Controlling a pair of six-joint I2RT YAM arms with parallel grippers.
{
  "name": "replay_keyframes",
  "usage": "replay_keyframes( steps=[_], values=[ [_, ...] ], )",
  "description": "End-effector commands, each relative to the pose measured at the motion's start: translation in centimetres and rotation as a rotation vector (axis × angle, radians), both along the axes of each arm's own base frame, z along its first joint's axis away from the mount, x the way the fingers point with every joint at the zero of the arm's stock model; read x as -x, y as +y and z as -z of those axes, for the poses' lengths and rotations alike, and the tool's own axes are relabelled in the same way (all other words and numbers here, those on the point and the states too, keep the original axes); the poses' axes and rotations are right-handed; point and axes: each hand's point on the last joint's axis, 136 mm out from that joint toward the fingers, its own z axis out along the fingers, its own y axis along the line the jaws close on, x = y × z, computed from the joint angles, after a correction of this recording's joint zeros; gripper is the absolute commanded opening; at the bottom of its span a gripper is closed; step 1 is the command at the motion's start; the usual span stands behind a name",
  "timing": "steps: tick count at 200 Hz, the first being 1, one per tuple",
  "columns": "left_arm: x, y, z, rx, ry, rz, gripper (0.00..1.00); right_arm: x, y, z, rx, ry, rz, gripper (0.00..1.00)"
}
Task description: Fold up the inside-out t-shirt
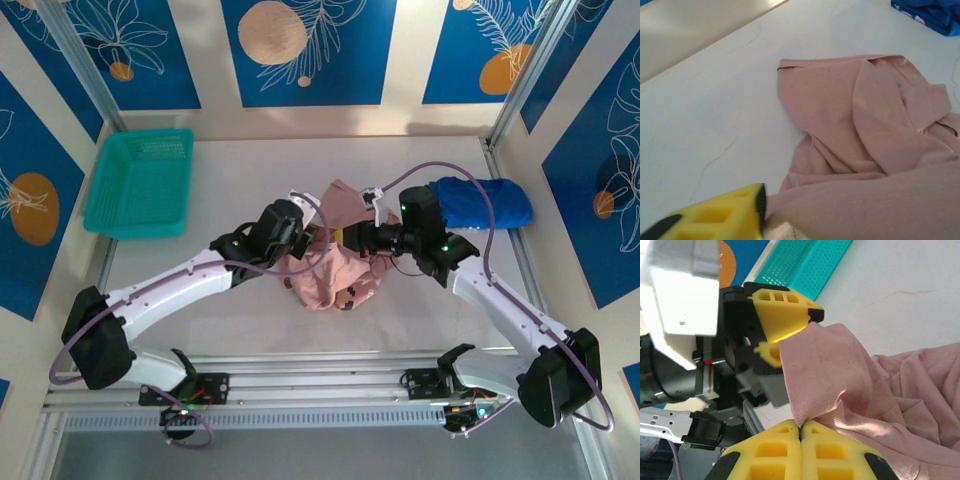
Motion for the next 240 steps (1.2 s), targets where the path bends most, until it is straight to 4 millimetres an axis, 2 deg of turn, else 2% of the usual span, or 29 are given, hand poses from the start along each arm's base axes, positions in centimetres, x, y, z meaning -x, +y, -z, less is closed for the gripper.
replay_keyframes(
  steps=[1, 21, 48, 83, 106, 130, 178, 240],
  values=[
    [-1.3, 0.7, -2.0, 0.034, -0.030, -0.032, 0.29, 0.6, -0.3, -0.3, 0.014, -0.037, -0.004, 0.00],
    [-0.2, 0.1, -2.4, 0.082, 0.022, 0.058, 0.17, -0.3, -1.6, 0.3, 0.093, -0.039, 0.089, 0.00],
    [3.9, -2.1, -3.2, 0.241, 0.169, 0.308, 0.00, -1.5, -3.2, 0.9, 0.210, -0.080, 0.195, 0.00],
    [9.8, -4.0, -6.7, 0.503, 0.281, 0.632, 0.00, -2.1, -3.4, 1.2, 0.275, -0.116, 0.234, 0.00],
    [11.7, -4.2, -8.9, 0.612, 0.291, 0.740, 0.00, -2.5, -3.8, 2.0, 0.341, -0.111, 0.256, 0.00],
    [11.6, -3.9, -9.3, 0.641, 0.289, 0.724, 0.00, -2.6, -4.2, 2.3, 0.386, -0.101, 0.261, 0.02],
    [8.8, -2.3, -8.2, 0.604, 0.271, 0.528, 0.00, -2.2, -5.2, 2.7, 0.439, -0.072, 0.256, 0.06],
    [7.1, -1.9, -7.7, 0.600, 0.276, 0.418, 0.00, 0.0, -2.9, 3.2, 0.237, 0.066, 0.123, 0.27]
  ],
)
